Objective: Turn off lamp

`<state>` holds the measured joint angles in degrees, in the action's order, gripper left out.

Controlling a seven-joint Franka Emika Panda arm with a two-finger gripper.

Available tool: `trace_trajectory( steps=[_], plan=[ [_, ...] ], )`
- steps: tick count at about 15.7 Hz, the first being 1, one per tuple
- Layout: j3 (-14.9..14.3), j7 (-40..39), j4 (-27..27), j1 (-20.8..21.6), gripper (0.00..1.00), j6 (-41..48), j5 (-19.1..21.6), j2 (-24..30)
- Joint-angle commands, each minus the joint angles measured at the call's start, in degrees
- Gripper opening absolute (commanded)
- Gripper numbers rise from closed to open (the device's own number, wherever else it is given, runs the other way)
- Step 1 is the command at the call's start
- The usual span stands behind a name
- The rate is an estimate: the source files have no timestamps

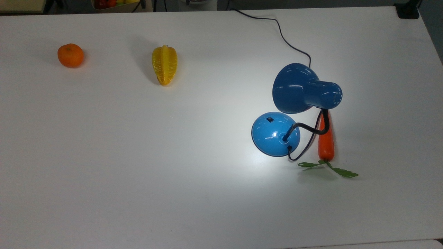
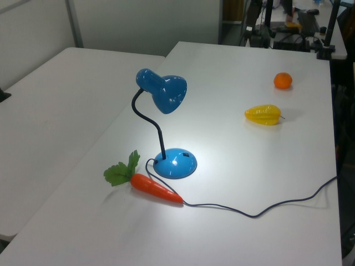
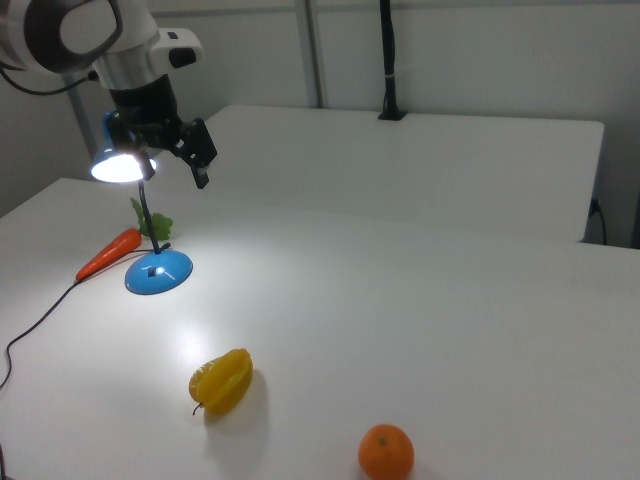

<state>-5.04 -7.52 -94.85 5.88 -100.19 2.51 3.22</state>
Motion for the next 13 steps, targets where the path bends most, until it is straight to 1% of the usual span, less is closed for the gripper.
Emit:
trace_trajectory(
  steps=[1, 13],
  plan=[
    [-0.4, 0.1, -0.7, 0.9, 1.0, 0.6, 0.4, 0.5],
    [-0.8, -0.1, -0.6, 0.9, 1.0, 1.0, 0.8, 0.7]
  ],
)
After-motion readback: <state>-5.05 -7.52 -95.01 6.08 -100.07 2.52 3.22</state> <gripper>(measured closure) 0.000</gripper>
